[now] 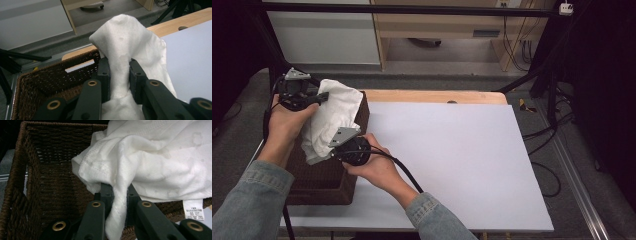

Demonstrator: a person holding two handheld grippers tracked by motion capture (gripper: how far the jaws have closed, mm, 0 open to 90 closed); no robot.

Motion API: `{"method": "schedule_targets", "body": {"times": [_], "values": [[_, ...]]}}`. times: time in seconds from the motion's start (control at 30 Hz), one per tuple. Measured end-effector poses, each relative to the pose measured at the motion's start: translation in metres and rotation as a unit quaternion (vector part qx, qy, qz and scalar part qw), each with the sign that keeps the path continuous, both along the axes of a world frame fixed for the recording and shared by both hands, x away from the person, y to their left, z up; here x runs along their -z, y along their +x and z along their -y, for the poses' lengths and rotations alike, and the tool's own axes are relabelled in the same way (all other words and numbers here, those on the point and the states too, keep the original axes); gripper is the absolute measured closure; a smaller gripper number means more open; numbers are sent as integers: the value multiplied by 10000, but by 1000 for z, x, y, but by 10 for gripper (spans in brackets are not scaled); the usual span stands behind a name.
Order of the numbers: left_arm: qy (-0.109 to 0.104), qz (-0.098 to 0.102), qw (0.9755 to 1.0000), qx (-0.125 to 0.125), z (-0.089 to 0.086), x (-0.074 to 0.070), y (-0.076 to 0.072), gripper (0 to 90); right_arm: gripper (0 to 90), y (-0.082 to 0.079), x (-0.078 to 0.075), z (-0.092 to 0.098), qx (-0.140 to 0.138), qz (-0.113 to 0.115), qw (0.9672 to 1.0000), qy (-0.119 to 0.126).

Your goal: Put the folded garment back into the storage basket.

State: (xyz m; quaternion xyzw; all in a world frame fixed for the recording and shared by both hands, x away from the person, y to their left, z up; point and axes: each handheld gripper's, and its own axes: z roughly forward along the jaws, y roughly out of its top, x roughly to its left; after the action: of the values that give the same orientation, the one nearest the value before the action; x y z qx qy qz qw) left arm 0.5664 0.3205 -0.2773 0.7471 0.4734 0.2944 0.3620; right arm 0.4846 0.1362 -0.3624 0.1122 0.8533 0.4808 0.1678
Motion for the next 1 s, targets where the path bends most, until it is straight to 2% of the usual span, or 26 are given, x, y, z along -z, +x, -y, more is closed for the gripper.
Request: {"method": "schedule_targets", "body": {"times": [0.47,1.0], "values": [[55,-46,10000,-60,-6,4,-2,751,825,-2,3,-10,-55,13,10000,-68],[118,-79,9999,-78,-6,7,-1,751,825,-3,4,-10,-88,2,9999,-103]]}}
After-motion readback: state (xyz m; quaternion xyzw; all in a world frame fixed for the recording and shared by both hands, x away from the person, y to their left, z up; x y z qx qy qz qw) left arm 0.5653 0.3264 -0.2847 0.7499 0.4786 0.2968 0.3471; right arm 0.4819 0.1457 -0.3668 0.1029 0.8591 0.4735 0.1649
